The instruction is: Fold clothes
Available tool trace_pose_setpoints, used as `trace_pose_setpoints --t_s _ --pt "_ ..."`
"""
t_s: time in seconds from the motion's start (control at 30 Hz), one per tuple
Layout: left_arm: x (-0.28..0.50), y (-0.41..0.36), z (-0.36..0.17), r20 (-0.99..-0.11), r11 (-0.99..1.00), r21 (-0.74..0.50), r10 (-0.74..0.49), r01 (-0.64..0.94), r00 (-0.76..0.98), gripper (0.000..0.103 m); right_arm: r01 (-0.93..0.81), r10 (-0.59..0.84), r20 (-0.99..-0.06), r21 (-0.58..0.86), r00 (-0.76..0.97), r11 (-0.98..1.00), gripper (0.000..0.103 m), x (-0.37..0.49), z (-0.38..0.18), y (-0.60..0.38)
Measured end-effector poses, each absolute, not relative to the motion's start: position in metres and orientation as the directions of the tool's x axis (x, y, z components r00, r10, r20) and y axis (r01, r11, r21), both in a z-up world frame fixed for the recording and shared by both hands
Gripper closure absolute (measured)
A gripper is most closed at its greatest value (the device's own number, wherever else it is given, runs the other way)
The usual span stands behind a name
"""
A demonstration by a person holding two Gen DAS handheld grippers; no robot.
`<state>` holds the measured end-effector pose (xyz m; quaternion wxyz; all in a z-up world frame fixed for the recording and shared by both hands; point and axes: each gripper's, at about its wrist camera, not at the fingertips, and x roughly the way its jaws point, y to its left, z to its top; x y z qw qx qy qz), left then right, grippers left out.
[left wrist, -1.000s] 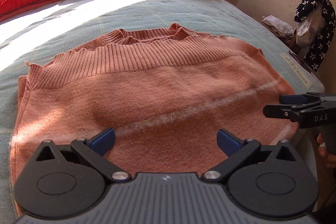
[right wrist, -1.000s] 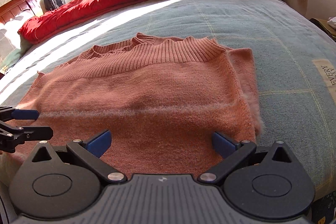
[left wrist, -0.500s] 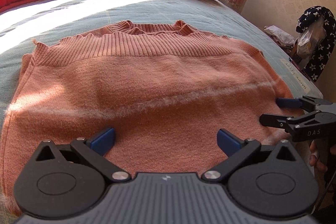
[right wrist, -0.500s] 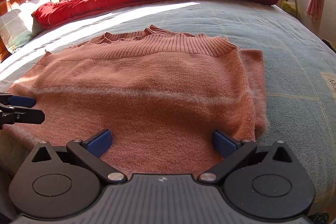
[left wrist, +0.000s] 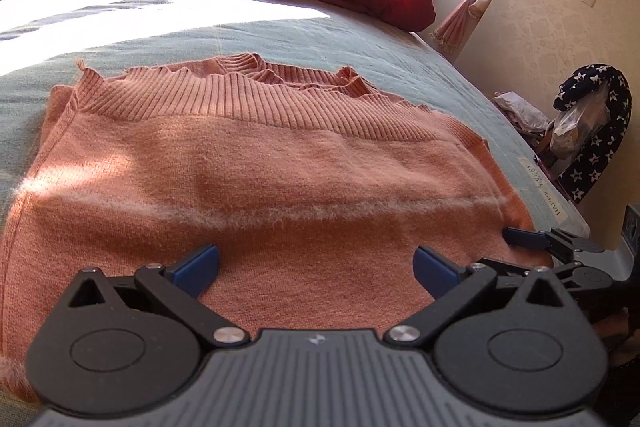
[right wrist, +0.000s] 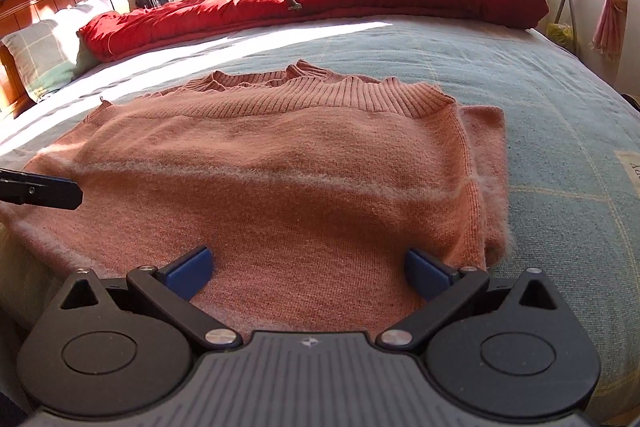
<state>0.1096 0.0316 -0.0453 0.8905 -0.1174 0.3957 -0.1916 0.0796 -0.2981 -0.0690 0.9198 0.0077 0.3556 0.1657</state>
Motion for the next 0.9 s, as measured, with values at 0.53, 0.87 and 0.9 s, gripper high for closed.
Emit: trace_pose_setpoints --t_s 0.53,0.87,0.9 --pt "0.149 0.190 -0.066 -0.598 0.739 -0.659 -0.404 -0.139 0.692 0.001 -0.303 0.370 -0.602 0.215 0.707 0.929 0.000 0.078 -0.039 -0.307" --pt "0.192 0.198 -0.106 -0.518 0.588 -0.804 -0.621 -0.088 0.588 0.001 -0.323 0.353 -0.624 0.166 0.698 0.932 0.000 0.088 -0.031 -0.280" --pt "0.197 0.198 -0.107 -0.517 0.586 -0.806 -0.635 -0.078 0.574 0.001 -0.324 0.351 -0.629 0.162 0.694 0.932 0.000 0.089 -0.031 -0.276"
